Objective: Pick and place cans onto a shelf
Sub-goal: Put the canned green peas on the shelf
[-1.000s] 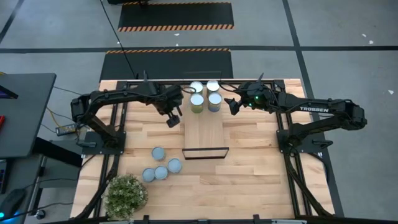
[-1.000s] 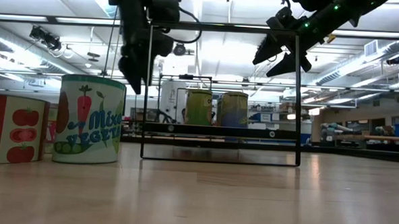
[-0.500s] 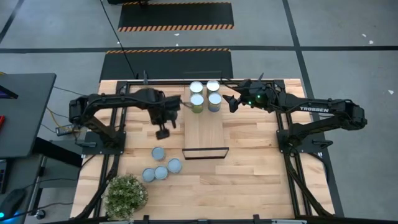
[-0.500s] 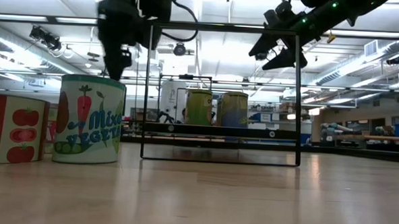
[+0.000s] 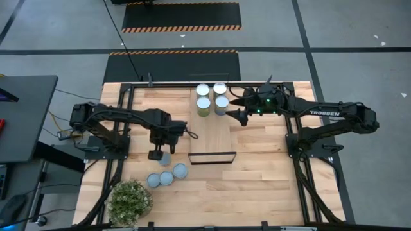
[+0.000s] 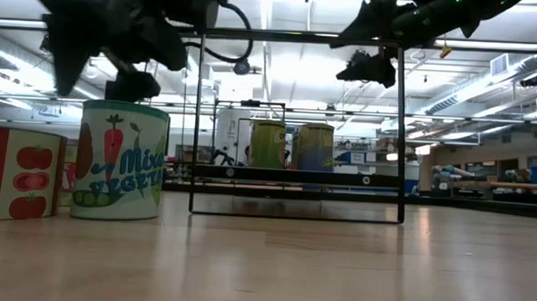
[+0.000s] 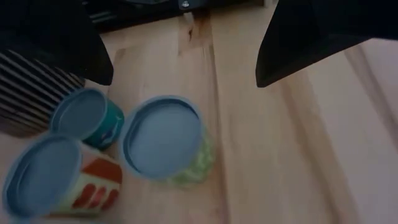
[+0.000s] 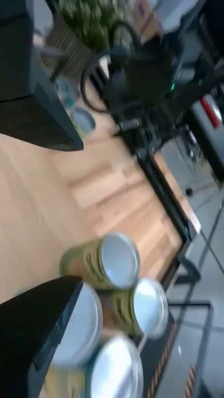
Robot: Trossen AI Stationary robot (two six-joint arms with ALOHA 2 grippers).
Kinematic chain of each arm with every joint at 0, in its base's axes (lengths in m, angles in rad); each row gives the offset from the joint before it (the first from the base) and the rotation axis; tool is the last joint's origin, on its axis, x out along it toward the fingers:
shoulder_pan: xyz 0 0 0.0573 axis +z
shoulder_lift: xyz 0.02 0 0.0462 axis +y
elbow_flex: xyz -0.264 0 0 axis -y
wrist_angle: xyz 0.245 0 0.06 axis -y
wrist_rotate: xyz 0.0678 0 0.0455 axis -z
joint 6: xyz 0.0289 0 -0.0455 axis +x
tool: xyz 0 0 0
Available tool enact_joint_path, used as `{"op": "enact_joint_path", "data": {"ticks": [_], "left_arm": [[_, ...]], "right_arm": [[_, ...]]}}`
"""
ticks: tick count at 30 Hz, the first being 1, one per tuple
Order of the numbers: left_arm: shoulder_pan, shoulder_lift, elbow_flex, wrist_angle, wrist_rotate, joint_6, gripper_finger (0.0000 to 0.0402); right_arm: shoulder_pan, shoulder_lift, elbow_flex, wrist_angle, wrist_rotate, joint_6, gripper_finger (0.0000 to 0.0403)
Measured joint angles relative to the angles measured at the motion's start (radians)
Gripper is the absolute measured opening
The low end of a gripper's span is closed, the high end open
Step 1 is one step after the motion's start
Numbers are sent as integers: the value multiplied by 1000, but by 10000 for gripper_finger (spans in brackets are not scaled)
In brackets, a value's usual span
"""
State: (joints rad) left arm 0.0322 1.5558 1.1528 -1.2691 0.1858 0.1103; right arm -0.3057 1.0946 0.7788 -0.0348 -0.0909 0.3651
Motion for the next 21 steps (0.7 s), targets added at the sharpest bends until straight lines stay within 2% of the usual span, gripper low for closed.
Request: {"op": "enact_joint_path", "data": {"ticks": [8,12,21], "left_arm": [[-39,0,-96,81,-1,5,400],[-70,0,-143,141,-33,-8,400],[-130,-66,-222,275,-96,-120,400]], "right_arm": [[21,0,0,-3,-26,10,350],[22,0,0,-3,-24,16,350],[23,0,26,-33,-22,15,350]]}}
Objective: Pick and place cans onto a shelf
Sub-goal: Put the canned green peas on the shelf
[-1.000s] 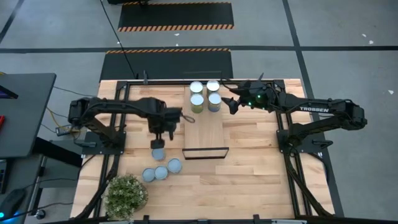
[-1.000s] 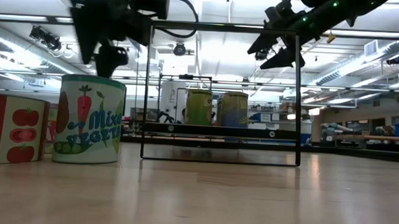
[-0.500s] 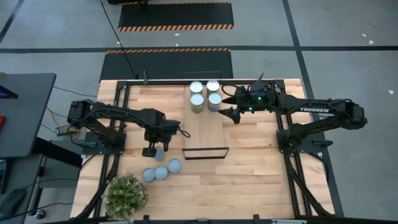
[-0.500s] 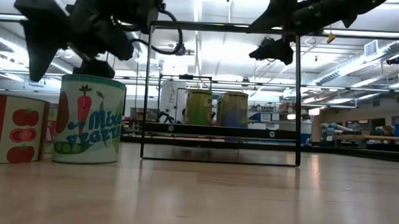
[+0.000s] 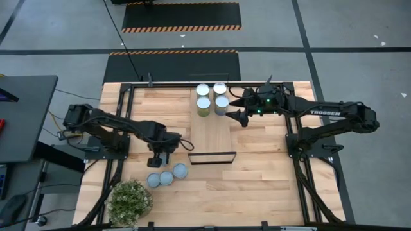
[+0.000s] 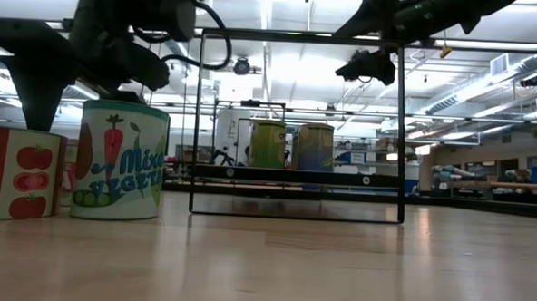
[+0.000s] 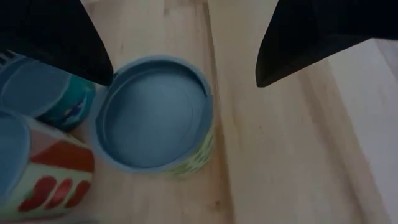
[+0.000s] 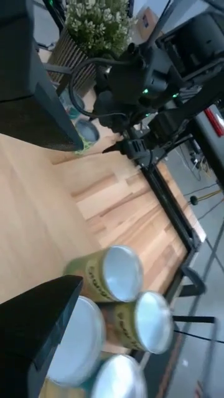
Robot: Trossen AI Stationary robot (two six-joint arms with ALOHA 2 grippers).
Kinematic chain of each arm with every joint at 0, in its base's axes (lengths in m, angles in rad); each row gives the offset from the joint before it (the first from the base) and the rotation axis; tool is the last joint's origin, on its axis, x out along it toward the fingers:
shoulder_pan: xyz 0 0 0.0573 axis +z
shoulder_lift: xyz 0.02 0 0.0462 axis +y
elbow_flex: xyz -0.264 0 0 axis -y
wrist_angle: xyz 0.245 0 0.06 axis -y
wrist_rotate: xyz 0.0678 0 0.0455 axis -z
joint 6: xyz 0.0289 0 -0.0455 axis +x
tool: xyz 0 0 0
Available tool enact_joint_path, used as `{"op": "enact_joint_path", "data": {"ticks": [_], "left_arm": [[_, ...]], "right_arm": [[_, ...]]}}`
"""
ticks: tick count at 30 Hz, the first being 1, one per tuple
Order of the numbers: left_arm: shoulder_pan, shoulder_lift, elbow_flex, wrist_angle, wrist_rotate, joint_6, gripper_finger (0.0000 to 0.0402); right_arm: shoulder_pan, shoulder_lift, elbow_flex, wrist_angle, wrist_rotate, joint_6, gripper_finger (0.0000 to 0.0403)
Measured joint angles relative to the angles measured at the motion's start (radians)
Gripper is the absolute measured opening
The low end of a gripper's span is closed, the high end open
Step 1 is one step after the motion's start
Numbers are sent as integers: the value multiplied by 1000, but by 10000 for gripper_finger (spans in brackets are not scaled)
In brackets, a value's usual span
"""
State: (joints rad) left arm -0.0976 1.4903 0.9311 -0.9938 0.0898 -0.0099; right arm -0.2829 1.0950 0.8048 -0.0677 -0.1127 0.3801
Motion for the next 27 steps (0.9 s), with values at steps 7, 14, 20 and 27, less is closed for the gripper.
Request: {"op": "enact_joint_path", "data": {"ticks": [7,14,20,27], "left_arm": [[-7,-62,-65,68,-3,-74,400],[-38,-60,-74,138,-36,-83,400],[-43,-59,-74,142,-63,-84,400],[-28,-59,-73,162,-126,-167,400]], "right_arm": [[4,0,55,-6,52,-117,350],[4,0,61,-10,93,-151,350],[6,0,61,-14,93,-145,350],[6,0,61,-13,93,-144,350]]}}
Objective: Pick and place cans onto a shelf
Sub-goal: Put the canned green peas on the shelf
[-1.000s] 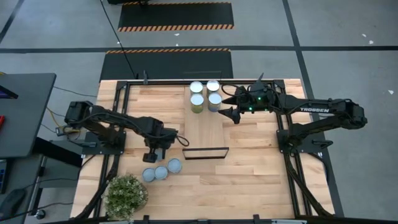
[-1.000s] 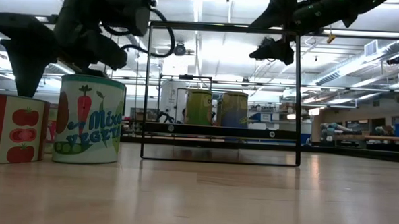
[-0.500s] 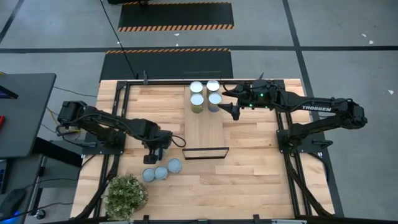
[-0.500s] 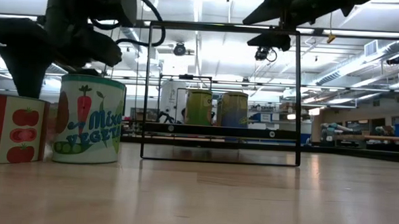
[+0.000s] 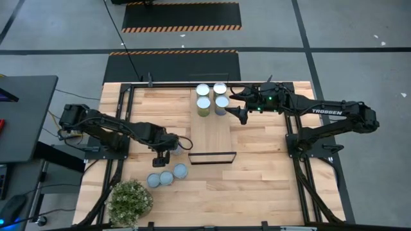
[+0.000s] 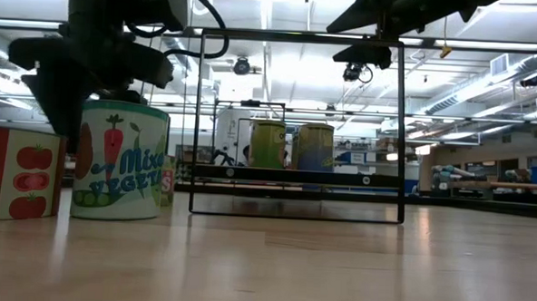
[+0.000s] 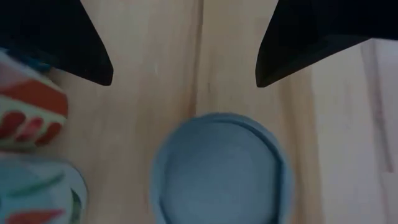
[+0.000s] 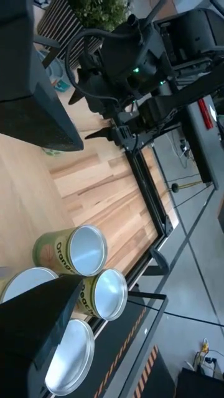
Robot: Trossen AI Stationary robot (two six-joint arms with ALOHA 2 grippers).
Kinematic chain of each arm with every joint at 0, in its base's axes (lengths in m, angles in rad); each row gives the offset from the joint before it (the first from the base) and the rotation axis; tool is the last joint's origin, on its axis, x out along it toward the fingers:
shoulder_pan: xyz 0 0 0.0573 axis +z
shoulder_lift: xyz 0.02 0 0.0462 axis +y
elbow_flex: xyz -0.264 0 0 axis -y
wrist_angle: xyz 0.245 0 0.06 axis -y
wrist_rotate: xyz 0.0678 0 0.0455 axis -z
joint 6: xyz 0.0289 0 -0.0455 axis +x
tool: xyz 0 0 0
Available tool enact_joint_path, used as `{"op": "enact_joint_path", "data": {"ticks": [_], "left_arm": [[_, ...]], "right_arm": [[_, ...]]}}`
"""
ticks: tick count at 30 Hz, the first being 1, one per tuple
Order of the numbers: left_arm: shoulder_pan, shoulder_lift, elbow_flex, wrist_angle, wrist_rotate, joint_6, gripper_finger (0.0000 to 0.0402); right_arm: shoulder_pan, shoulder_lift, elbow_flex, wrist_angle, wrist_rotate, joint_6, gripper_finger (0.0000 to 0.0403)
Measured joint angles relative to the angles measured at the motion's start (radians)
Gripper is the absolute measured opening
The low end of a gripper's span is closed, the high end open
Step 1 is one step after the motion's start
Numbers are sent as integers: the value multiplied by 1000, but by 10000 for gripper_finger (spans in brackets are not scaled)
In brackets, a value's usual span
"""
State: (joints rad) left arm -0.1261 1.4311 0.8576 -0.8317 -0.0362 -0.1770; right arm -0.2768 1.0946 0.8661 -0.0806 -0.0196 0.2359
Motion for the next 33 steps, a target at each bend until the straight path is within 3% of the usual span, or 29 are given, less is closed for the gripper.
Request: {"op": "enact_joint_path", "data": {"ticks": [5,13,23,33], "left_arm": [[1,20,1,34,-64,-35,400],[48,93,1,173,-83,23,400],[80,108,1,204,-79,25,399],[80,108,1,229,-78,-80,335]], "right_arm": [[0,0,0,8,0,0,350],[0,0,0,21,0,28,350],[2,0,0,20,0,33,350],[3,0,0,20,2,31,350]]}}
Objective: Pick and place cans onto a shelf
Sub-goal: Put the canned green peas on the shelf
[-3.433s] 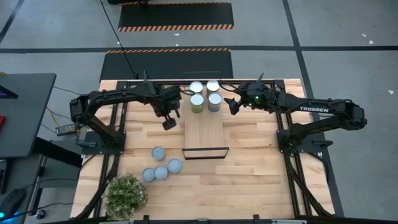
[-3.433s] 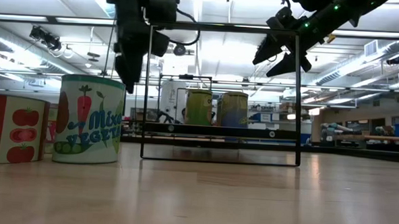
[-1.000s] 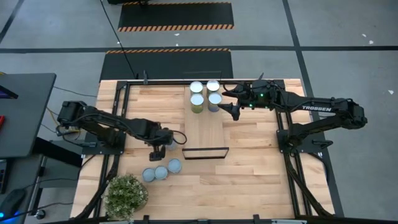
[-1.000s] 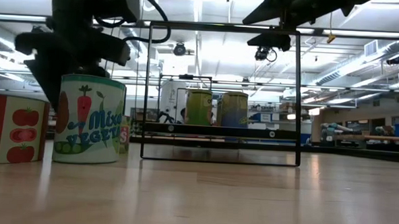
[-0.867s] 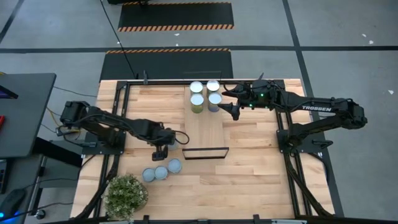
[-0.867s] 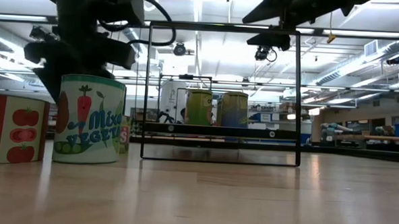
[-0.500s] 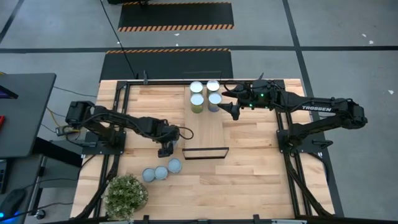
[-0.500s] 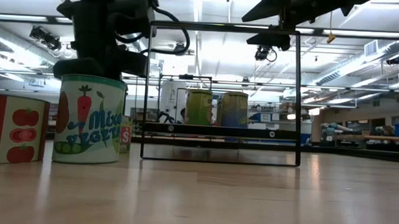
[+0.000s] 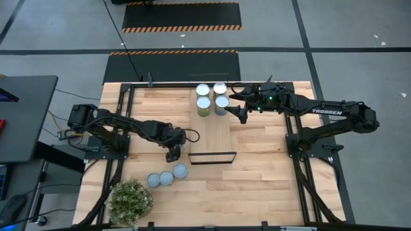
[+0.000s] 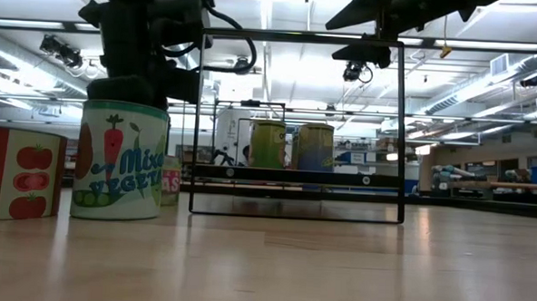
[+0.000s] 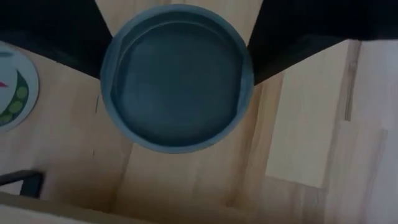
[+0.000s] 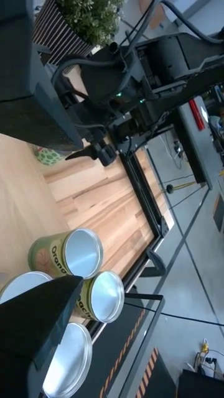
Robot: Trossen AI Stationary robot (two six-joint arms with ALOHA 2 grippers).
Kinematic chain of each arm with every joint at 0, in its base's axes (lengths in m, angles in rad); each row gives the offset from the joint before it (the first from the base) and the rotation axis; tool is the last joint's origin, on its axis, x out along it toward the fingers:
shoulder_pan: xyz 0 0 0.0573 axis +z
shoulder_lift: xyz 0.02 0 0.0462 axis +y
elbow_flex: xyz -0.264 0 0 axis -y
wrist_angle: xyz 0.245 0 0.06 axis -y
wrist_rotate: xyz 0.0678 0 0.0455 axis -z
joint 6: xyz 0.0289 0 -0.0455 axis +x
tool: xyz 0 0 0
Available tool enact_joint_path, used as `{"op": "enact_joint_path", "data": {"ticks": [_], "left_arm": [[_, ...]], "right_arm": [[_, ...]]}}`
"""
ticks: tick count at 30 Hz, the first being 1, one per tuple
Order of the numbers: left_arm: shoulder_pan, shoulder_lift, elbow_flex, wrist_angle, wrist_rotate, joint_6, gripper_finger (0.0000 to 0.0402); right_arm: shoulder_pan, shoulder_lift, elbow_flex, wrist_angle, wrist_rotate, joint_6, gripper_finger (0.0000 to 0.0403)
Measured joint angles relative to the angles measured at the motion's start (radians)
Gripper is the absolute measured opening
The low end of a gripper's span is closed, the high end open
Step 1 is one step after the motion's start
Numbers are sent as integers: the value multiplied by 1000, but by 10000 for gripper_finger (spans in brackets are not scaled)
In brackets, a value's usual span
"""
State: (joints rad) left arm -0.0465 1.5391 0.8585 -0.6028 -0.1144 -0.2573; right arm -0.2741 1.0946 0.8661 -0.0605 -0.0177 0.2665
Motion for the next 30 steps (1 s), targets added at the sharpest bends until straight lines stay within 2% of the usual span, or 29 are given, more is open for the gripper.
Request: {"op": "enact_joint_path", "data": {"ticks": [7,18,23,30], "left_arm": [[45,-10,17,-70,0,-72,297],[185,-37,171,-110,8,-46,299],[221,-38,224,-70,14,-67,299],[212,12,228,80,15,-120,299]], "right_arm": [[0,0,0,0,2,0,350],[-3,0,0,-4,11,-31,350],[-4,0,0,-4,30,-34,350],[-4,0,0,-2,53,-34,350]]}}
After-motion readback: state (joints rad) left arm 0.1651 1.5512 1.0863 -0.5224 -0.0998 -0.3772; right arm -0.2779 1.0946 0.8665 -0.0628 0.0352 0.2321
